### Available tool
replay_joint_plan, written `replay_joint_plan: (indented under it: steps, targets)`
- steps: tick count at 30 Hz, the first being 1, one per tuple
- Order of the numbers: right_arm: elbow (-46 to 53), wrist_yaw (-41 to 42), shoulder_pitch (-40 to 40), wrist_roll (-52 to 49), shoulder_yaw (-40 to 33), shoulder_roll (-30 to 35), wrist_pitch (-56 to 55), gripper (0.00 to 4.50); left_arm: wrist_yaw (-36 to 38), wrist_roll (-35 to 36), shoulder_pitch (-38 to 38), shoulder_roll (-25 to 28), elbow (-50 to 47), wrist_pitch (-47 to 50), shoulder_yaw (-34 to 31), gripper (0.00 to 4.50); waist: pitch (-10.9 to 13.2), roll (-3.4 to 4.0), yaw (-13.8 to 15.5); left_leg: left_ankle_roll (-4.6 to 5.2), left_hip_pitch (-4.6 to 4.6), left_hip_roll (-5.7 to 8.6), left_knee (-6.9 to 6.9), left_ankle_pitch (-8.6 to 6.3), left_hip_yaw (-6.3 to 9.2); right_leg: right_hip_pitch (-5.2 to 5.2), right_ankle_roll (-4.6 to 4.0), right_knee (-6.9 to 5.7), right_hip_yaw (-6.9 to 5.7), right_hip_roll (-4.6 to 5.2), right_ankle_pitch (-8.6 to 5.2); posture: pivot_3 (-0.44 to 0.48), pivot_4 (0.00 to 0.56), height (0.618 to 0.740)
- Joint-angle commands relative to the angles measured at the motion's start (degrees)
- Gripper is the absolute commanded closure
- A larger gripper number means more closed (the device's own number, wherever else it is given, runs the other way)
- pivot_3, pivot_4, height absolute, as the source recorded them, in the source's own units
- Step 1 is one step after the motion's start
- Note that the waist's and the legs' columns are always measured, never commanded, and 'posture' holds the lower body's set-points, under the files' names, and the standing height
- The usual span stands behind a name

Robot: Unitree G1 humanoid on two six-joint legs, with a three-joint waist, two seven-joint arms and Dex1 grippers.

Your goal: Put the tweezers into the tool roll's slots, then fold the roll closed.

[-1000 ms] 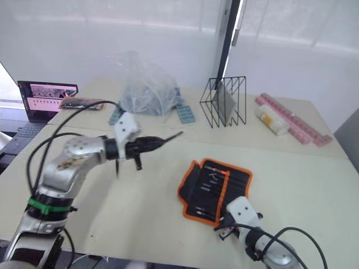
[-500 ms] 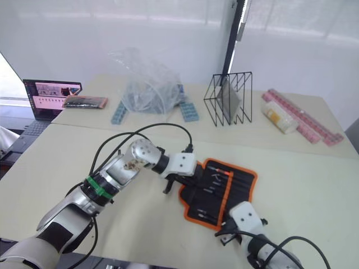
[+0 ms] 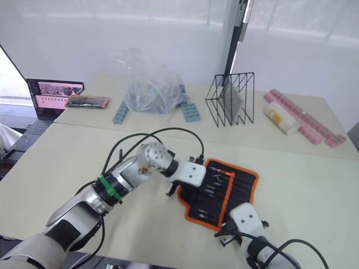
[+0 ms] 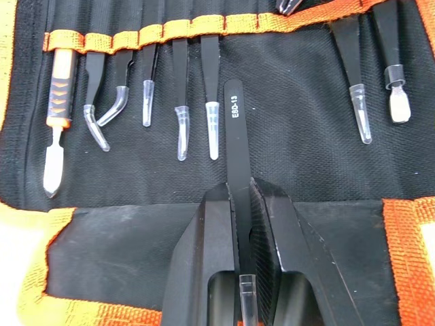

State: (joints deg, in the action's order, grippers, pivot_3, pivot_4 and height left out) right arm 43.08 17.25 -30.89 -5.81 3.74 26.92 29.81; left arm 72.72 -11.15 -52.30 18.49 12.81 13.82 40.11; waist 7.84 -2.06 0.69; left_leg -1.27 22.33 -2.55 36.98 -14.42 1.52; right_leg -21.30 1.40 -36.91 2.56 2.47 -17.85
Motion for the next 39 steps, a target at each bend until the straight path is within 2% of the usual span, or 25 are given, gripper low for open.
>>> replay_joint_plan:
  steps: [1, 9, 19, 33, 39]
  targets:
    - [-4.0, 0.9, -3.8, 0.0, 3.3, 0.0, 4.8, 4.50, -0.3, -1.9, -2.0, -1.3, -0.1, -0.3, 0.4, 4.46, 0.0, 0.00, 0.0, 0.00, -0.01, 0.01, 0.01, 0.00, 0.00, 0.01, 0.00, -0.01, 0.00, 0.00, 0.00, 0.000, 0.150, 0.720]
    - [-3.1, 0.6, -4.9, 0.1, 3.4, -0.1, 4.8, 4.50, 0.7, -2.1, -1.7, -4.3, -1.2, -0.1, 0.5, 4.46, 0.0, 0.03, 0.0, 0.00, -0.01, 0.02, 0.02, 0.00, 0.04, 0.02, -0.05, -0.09, 0.00, 0.00, 0.01, 0.000, 0.150, 0.720]
    - [-2.8, 0.1, -5.2, 0.1, 2.9, -0.5, 4.8, 4.50, 2.5, -2.1, -0.5, -4.6, -3.3, -0.8, 1.1, 4.46, -0.1, 0.10, 0.0, 0.00, -0.03, 0.03, 0.13, 0.00, 0.05, 0.03, -0.06, -0.18, 0.01, 0.00, 0.01, 0.000, 0.150, 0.720]
    - [-2.2, 0.1, -5.5, -0.1, 2.8, -0.4, 5.1, 4.50, -1.9, -5.5, 0.3, -8.7, 0.4, -5.0, 4.0, 4.46, -0.1, 0.17, 0.1, 0.01, -0.03, 0.06, 0.37, 0.00, 0.11, 0.14, -0.06, -0.27, 0.00, 0.00, 0.01, 0.000, 0.150, 0.720]
    - [-2.1, 0.0, -5.2, 0.0, 2.8, -0.4, 5.3, 4.50, -3.1, -3.5, 3.0, -12.3, 2.8, -8.2, 3.7, 4.46, -0.1, 0.18, 0.2, 0.02, -0.03, 0.08, 0.47, -0.01, 0.17, 0.23, -0.06, -0.29, -0.01, 0.01, 0.01, 0.000, 0.150, 0.720]
